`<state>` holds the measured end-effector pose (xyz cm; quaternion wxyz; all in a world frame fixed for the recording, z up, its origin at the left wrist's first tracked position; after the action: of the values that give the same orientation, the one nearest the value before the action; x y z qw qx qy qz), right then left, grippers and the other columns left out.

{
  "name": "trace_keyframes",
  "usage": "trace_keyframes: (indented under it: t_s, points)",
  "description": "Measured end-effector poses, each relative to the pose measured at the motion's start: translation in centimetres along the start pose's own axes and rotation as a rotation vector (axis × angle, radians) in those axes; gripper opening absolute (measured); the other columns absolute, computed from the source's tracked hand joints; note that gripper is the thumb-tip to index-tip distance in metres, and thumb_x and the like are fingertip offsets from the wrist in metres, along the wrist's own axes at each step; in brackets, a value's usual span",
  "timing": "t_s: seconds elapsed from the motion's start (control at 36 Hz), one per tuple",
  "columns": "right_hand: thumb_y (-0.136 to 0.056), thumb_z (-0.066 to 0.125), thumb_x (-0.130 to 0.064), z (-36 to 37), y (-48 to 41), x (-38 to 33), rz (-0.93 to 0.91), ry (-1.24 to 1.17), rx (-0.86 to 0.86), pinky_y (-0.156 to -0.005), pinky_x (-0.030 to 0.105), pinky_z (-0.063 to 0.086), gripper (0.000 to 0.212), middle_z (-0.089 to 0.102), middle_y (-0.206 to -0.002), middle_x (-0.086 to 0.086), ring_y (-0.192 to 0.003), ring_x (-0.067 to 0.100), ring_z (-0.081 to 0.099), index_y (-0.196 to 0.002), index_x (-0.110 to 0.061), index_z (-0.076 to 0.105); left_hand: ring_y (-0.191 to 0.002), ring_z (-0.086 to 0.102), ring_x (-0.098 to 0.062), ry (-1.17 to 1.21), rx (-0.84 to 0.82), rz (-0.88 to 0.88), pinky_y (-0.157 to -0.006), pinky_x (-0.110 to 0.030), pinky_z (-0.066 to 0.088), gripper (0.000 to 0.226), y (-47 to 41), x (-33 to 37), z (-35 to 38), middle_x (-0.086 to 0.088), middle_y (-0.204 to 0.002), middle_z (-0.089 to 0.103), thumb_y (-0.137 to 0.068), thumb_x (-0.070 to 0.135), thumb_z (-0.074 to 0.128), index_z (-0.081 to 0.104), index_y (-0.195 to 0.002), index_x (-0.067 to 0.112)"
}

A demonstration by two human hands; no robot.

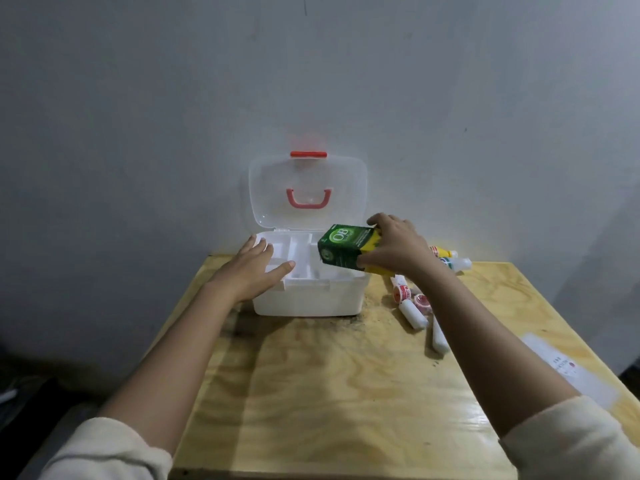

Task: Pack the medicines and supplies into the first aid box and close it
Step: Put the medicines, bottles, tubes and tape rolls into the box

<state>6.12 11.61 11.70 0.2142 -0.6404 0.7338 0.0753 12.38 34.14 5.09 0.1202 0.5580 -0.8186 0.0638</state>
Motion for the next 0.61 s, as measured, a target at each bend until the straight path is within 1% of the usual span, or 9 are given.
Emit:
trace_keyframes:
  t_s: [0.08, 0.22, 0.33, 0.39, 0.44, 0.5, 0.56, 0.61]
  points:
    - [-0.073, 0.068, -0.031, 0.4, -1.0, -0.8, -0.045, 0.137, -0.030, -0.096, 0.043, 0.033, 0.065, 0.048, -0.132, 0.002, -0.123, 0.025, 0.037, -0.131, -0.022, 0.041, -0.149, -0.016, -0.013, 0.014, 0.008, -0.006, -0.119, -0.040, 0.011, 0.080, 0.0, 0.0, 0.1, -0.001, -0.164, 0.002, -0.094, 0.063, 0.029, 0.016, -0.154, 0.011]
    - [-0.071, 0.074, -0.035, 2.0, -2.5, -2.3, -0.153, 0.247, -0.134, -0.099, 0.041, 0.035, 0.072, 0.042, -0.131, 0.007, -0.123, 0.027, 0.036, -0.134, -0.023, 0.042, -0.148, -0.017, -0.014, 0.000, 0.018, -0.010, -0.119, -0.041, 0.011, 0.080, 0.1, 0.0, 0.0, -0.002, -0.164, 0.003, -0.094, 0.063, 0.028, 0.017, -0.154, 0.011]
    - [-0.074, 0.074, -0.036, 3.8, -3.0, -3.1, -0.222, 0.211, -0.212, -0.101, 0.039, 0.037, 0.074, 0.041, -0.131, 0.009, -0.122, 0.027, 0.036, -0.137, -0.019, 0.040, -0.149, -0.016, -0.014, 0.003, 0.011, -0.026, -0.120, -0.041, 0.011, 0.081, 0.2, 0.0, 0.1, -0.002, -0.164, 0.003, -0.094, 0.063, 0.028, 0.017, -0.154, 0.010]
    - [-0.073, 0.074, -0.036, 4.8, -3.2, -3.3, -0.243, 0.176, -0.232, -0.099, 0.036, 0.037, 0.075, 0.041, -0.131, 0.009, -0.122, 0.026, 0.037, -0.137, -0.017, 0.039, -0.149, -0.016, -0.013, 0.005, 0.008, -0.031, -0.120, -0.040, 0.010, 0.081, 0.2, 0.0, 0.1, -0.002, -0.164, 0.003, -0.094, 0.063, 0.028, 0.017, -0.154, 0.010]
    - [-0.072, 0.075, -0.037, 5.8, -3.4, -3.4, -0.251, 0.133, -0.236, -0.097, 0.033, 0.038, 0.076, 0.043, -0.130, 0.008, -0.120, 0.025, 0.039, -0.135, -0.016, 0.040, -0.149, -0.016, -0.013, 0.006, 0.004, -0.036, -0.119, -0.041, 0.010, 0.081, 0.4, 0.1, 0.0, -0.002, -0.164, 0.003, -0.094, 0.063, 0.027, 0.016, -0.154, 0.010]
    - [-0.071, 0.075, -0.038, 6.7, -3.6, -3.4, -0.253, 0.111, -0.227, -0.097, 0.034, 0.040, 0.074, 0.046, -0.130, 0.008, -0.118, 0.025, 0.042, -0.133, -0.015, 0.041, -0.149, -0.015, -0.013, 0.006, 0.003, -0.042, -0.119, -0.041, 0.010, 0.081, 0.5, 0.1, 0.0, -0.001, -0.164, 0.004, -0.094, 0.063, 0.027, 0.017, -0.154, 0.010]
    - [-0.071, 0.075, -0.039, 7.2, -3.8, -3.2, -0.246, 0.121, -0.210, -0.097, 0.035, 0.042, 0.071, 0.050, -0.128, 0.008, -0.117, 0.025, 0.044, -0.130, -0.014, 0.043, -0.149, -0.015, -0.012, 0.009, 0.003, -0.046, -0.119, -0.040, 0.009, 0.080, 0.5, 0.2, -0.1, -0.001, -0.164, 0.004, -0.094, 0.063, 0.028, 0.017, -0.154, 0.010]
    - [-0.072, 0.074, -0.038, 7.3, -4.0, -2.9, -0.241, 0.159, -0.197, -0.093, 0.035, 0.044, 0.066, 0.052, -0.124, 0.008, -0.114, 0.024, 0.046, -0.126, -0.011, 0.047, -0.149, -0.015, -0.012, 0.015, 0.006, -0.046, -0.119, -0.039, 0.009, 0.080, 0.6, 0.2, -0.1, -0.001, -0.164, 0.004, -0.095, 0.062, 0.028, 0.017, -0.154, 0.009]
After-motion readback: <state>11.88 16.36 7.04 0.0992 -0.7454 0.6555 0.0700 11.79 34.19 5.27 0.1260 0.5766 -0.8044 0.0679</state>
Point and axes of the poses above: each hand's wrist, its own y-axis away from the middle knuckle, its own z-axis out of the palm, x = y × z, the point moved 7 cm from there along -y, towards the middle knuckle
